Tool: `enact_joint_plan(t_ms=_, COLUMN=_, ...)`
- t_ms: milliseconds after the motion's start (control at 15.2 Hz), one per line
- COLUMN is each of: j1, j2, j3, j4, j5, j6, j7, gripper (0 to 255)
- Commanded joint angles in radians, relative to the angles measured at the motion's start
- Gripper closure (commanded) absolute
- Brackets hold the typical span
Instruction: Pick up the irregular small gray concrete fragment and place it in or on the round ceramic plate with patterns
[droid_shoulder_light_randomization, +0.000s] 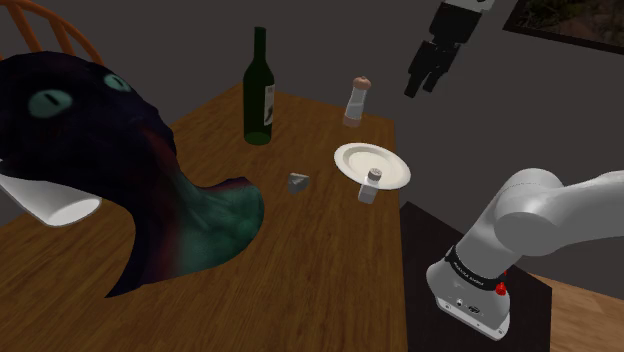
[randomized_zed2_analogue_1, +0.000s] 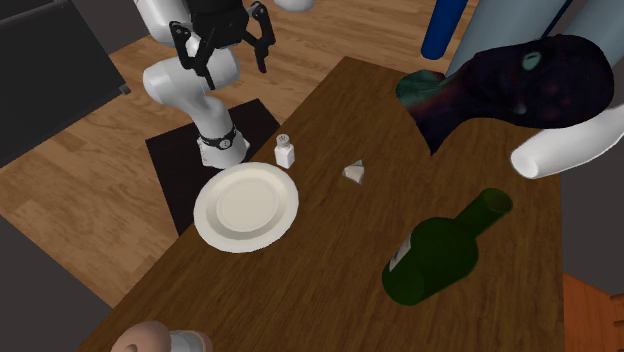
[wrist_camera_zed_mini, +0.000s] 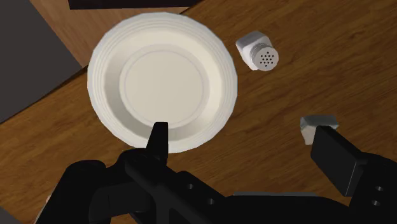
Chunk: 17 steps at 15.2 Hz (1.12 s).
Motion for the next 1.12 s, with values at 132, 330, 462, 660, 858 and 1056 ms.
enact_joint_plan(t_ms=132, j1=0.009, j2=0.005, j3=0.029, j4=-0.05, j5=0.019, j6=0.067, j7=0.024, gripper=0)
enact_joint_plan(t_ms=330, j1=0.022, j2=0.024, j3=0.073, j4=-0.114, j5=0.046, j6=0.171, j7=0.058, gripper=0)
enact_joint_plan(t_ms=462, j1=0.031, j2=0.045, j3=0.104, j4=-0.151, j5=0.063, j6=0.242, j7=0.082, gripper=0)
enact_joint_plan(t_ms=660, j1=0.044, j2=0.09, j3=0.153, j4=-0.195, j5=0.086, j6=0.352, j7=0.117, gripper=0)
enact_joint_plan(t_ms=858, j1=0.053, j2=0.15, j3=0.203, j4=-0.225, j5=0.103, j6=0.463, j7=0.153, gripper=0)
enact_joint_plan(t_ms=1056, j1=0.058, j2=0.225, j3=0.256, j4=-0.242, j5=0.113, j6=0.576, j7=0.192, gripper=0)
